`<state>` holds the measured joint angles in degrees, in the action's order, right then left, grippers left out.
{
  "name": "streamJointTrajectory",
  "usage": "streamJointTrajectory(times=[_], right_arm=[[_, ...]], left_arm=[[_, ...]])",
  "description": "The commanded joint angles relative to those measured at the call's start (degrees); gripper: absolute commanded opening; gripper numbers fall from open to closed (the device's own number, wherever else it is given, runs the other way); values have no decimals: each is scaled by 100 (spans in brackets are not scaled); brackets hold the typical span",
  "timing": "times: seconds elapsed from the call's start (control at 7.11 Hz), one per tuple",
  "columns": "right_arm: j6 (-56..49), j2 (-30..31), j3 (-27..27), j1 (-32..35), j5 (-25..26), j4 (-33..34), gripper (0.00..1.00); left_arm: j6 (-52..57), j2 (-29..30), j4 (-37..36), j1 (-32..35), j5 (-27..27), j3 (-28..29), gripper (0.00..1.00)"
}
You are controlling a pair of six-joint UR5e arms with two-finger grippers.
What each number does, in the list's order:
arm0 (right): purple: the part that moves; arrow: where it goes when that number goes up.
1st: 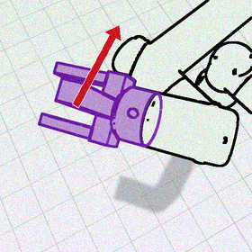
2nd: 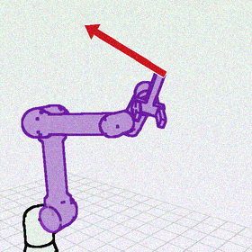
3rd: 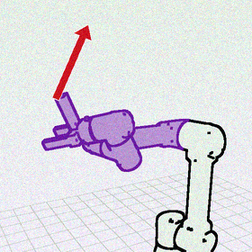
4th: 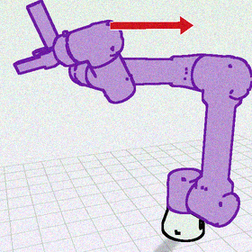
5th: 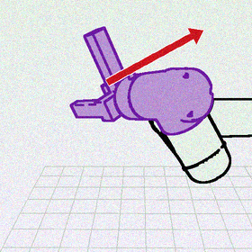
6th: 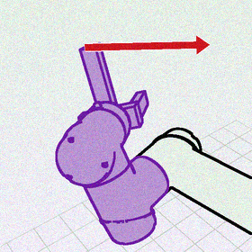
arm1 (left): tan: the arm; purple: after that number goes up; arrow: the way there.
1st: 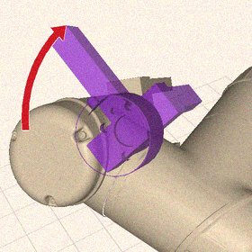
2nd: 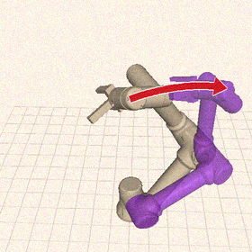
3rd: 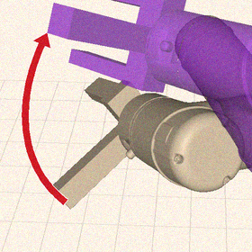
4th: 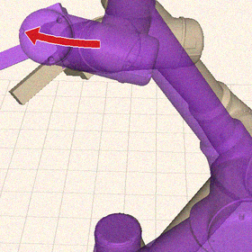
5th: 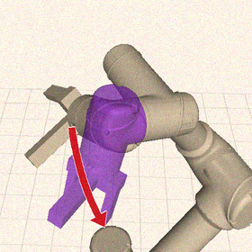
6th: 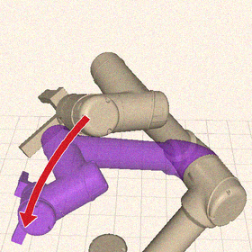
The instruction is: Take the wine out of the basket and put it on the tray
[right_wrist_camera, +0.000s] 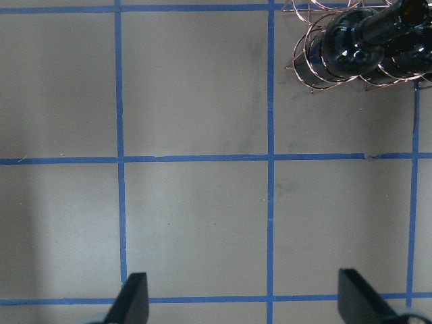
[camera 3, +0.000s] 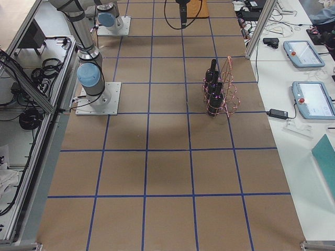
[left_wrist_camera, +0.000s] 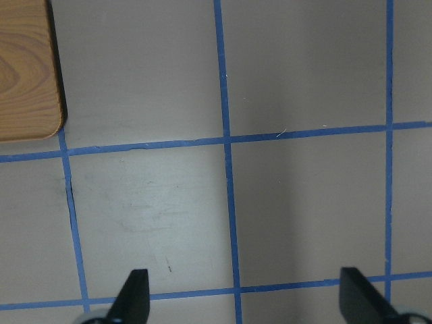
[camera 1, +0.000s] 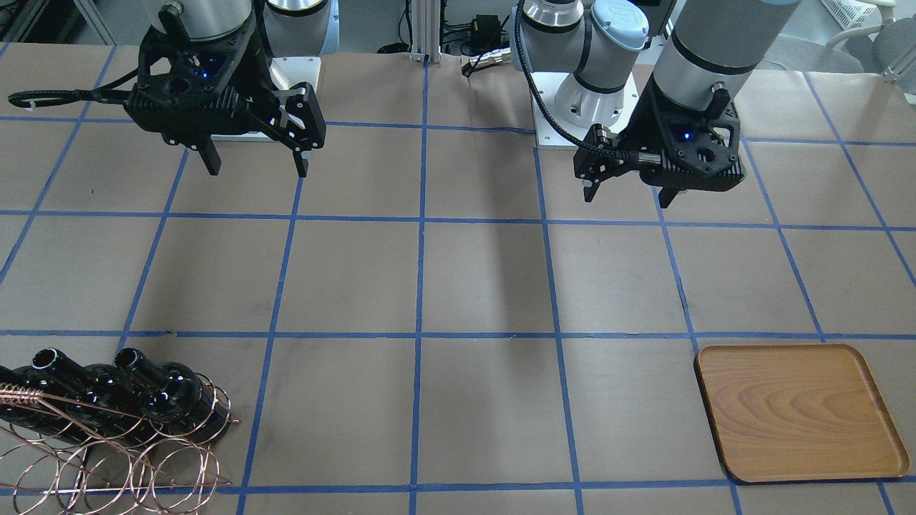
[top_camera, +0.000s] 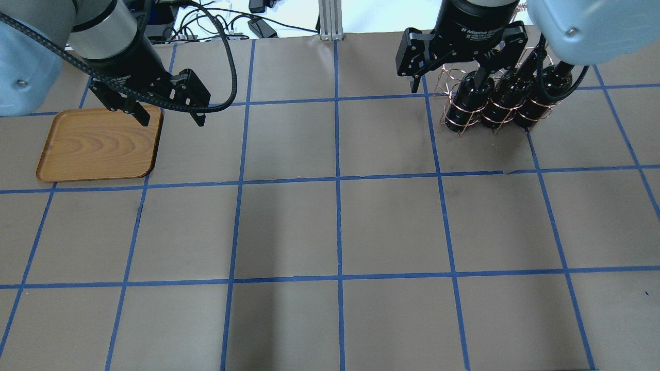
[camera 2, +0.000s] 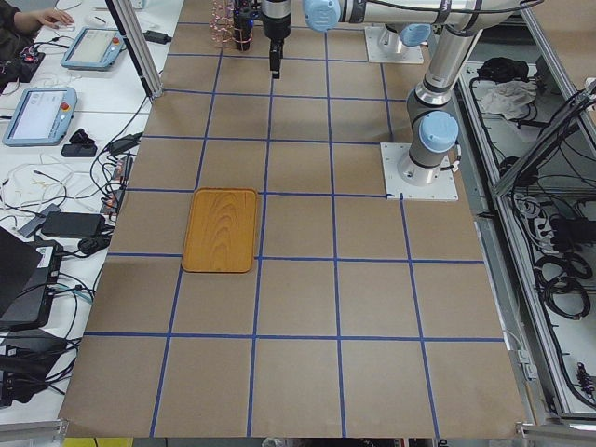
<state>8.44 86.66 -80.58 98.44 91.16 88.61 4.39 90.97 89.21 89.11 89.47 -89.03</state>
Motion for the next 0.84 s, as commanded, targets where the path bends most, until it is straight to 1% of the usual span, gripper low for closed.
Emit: streamJointTrajectory(times=[0.0,0.7], right_arm=[[0,0,7,0,-10,7,100],[-26,27,-1,-26,69,-11,100]], left_arm=[[0,17,-9,1,0,0,100],[0,9,-9,-7,0,0,100]])
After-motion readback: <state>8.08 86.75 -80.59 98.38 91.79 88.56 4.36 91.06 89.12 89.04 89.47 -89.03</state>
